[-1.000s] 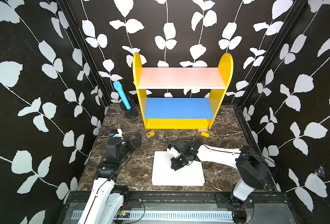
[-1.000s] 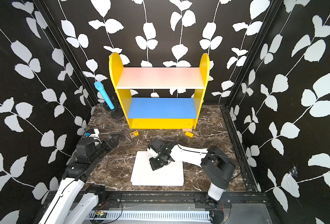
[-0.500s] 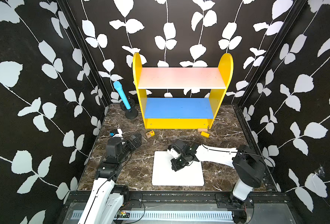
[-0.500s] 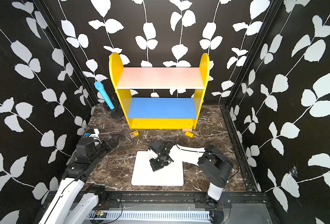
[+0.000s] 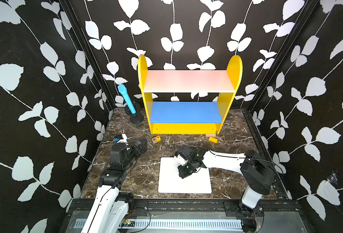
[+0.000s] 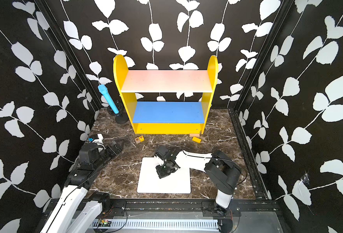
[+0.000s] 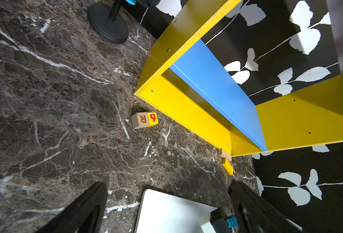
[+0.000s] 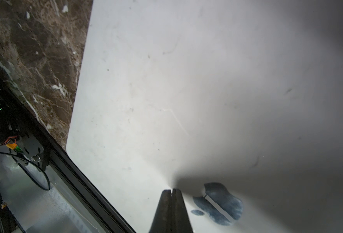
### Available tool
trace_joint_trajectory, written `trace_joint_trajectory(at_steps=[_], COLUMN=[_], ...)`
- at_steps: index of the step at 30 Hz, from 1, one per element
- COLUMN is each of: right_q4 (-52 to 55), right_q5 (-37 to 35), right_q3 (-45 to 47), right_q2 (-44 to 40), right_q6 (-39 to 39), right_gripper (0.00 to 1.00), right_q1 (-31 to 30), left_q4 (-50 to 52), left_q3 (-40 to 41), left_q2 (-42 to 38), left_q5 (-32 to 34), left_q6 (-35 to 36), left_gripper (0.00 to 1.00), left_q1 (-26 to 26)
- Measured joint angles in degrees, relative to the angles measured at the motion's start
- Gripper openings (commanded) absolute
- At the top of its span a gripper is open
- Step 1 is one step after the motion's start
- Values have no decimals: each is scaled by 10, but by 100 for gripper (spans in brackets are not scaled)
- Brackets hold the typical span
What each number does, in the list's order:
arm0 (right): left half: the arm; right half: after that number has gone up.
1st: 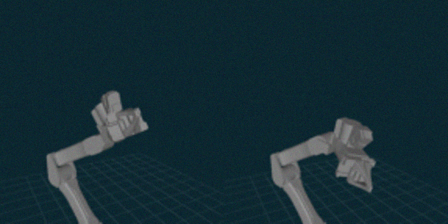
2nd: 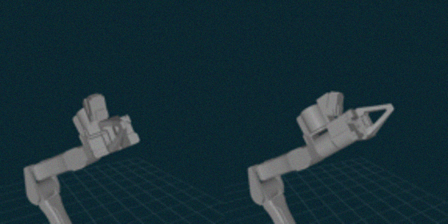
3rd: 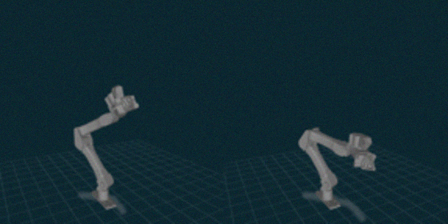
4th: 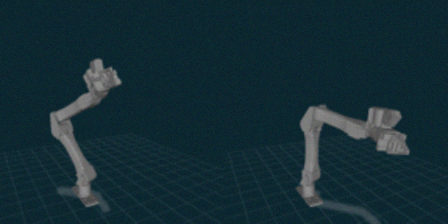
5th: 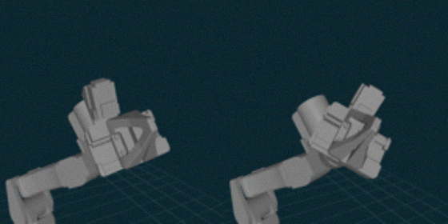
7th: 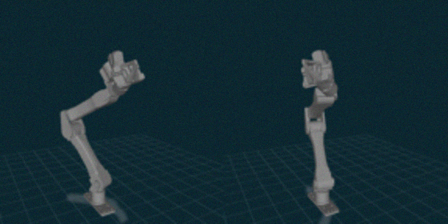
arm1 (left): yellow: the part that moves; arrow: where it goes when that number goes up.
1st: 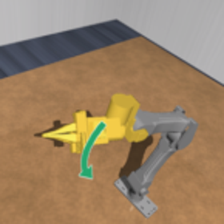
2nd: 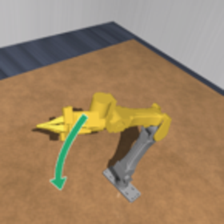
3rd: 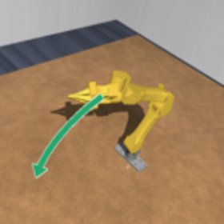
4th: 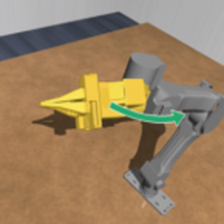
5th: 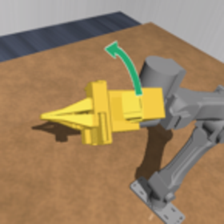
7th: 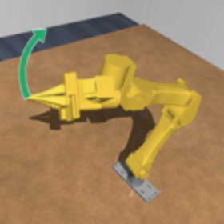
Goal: Close the laptop lid and set it aside
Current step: Close the lid of the laptop.
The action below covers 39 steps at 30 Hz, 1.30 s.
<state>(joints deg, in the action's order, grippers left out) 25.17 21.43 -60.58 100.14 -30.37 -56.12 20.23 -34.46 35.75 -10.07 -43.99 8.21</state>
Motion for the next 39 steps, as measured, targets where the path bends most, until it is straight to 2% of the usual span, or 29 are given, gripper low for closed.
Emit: trace_joint_trajectory(at_steps=[13, 23, 28, 33, 39], right_q4=[1, -4, -25, -54, -64], right_q5=[-19, -64, -77, -89, -99], right_q3=[12, 43, 93, 159, 210], right_q2=[-11, -91, -150, -217, -305], right_q6=[0, 0, -2, -9, -10], right_gripper=[0, 1, 11, 28, 42], right_q1=[0, 0, 12, 39, 67], left_q4=[0, 1, 3, 5, 9], left_q3=[0, 6, 11, 28, 58], left_q2=[-2, -11, -12, -11, -10], left_q5=[0, -12, -22, -33, -48], left_q6=[0, 0, 0, 0, 0], left_gripper=[97, 97, 97, 97, 98], left_q1=[0, 0, 0, 0, 1])
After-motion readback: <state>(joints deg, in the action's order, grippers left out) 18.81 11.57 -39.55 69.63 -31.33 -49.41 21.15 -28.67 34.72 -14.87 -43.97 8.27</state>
